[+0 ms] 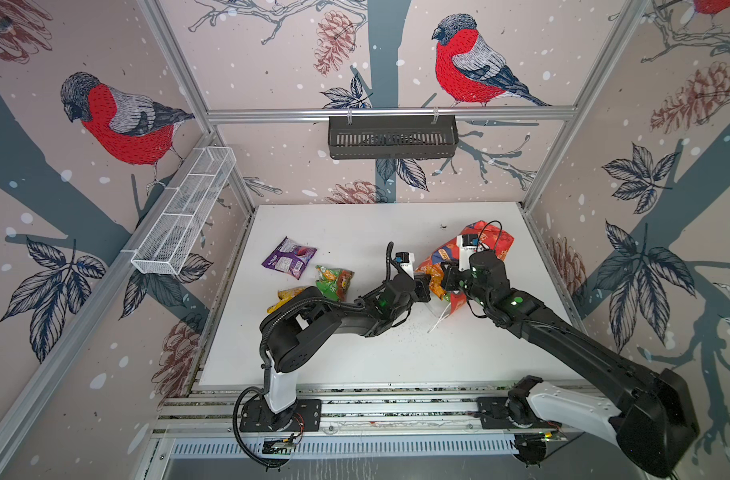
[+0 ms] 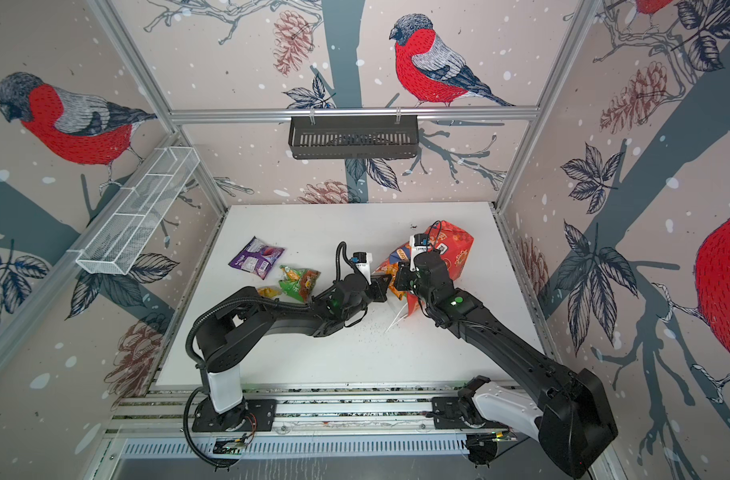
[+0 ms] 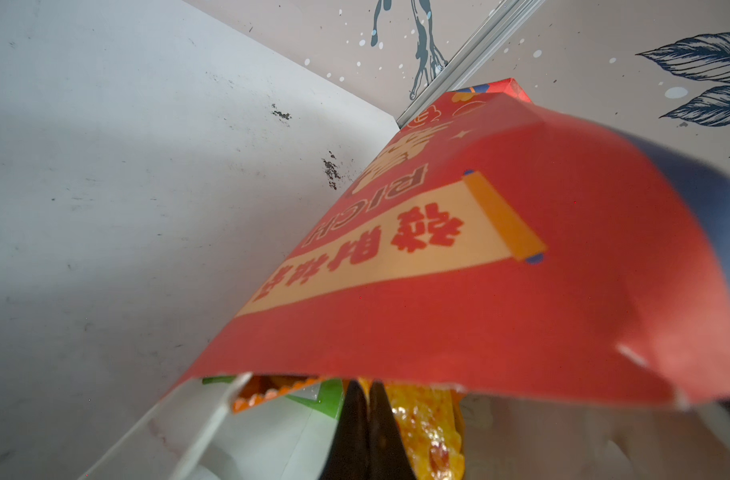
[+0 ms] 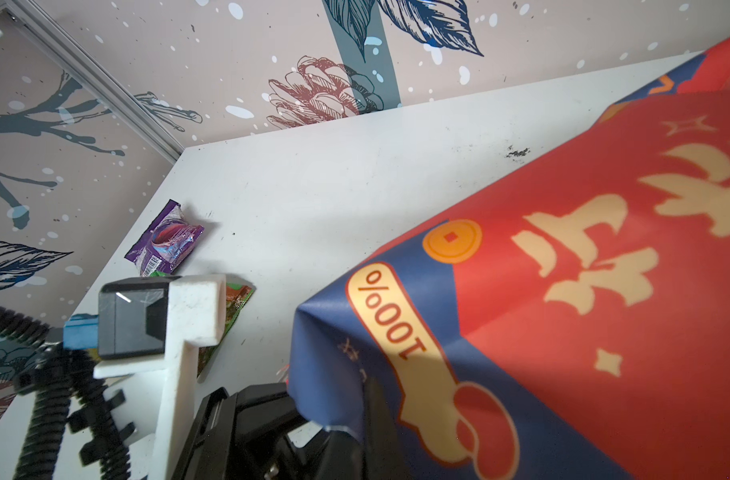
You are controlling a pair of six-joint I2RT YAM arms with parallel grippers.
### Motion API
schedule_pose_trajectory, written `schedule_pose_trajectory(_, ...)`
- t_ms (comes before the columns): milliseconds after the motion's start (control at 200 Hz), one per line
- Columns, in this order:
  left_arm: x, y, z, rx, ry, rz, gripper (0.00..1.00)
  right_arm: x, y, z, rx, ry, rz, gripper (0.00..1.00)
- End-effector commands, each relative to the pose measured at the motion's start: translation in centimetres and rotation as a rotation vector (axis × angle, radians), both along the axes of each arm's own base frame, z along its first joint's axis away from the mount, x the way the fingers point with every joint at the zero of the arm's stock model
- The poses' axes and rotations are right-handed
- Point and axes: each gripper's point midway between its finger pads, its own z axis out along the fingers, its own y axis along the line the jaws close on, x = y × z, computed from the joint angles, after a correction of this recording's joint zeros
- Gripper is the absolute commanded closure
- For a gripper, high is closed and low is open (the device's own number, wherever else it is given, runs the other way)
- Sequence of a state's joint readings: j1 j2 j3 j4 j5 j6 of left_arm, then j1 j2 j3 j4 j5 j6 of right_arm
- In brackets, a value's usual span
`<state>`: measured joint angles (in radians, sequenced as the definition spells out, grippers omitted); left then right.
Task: Take the snacks out of the paper bag
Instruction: 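Close the left gripper on the orange chip pack inside the bag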
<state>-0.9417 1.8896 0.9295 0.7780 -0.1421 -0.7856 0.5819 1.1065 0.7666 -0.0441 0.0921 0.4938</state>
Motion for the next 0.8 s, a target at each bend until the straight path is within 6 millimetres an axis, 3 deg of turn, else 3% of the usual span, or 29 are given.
schedule_pose_trajectory(0, 0.0, 0.1, 1.6, -0.042, -0.034, -0.001, 1.00, 0.4, 0.1, 0.9, 0.015, -0.032, -0.006, 0.98)
schedule_pose_trajectory(315, -0.3, 1.2, 2.5, -0.037, -0.057, 0.017, 1.00, 0.5, -0.1, 0.6, 0.007, -0.027, -0.014, 0.98)
schedule_pose_trajectory(490, -0.6, 1.7, 3.3, -0.033, -0.071, 0.019, 1.00, 0.6, 0.1, 1.8, 0.021, -0.041, -0.010, 0.98)
schedule_pose_trajectory(590, -0.9, 2.1, 4.8, -0.038, -0.103, 0.016, 1.00, 0.7, 0.5, 2.8, 0.031, -0.052, 0.003, 0.99)
schedule_pose_trajectory(796, -0.9, 4.0, 9.9, 0.023, -0.219, 0.069, 1.00, 1.5, 1.3, 6.6, 0.064, -0.109, 0.041, 1.00)
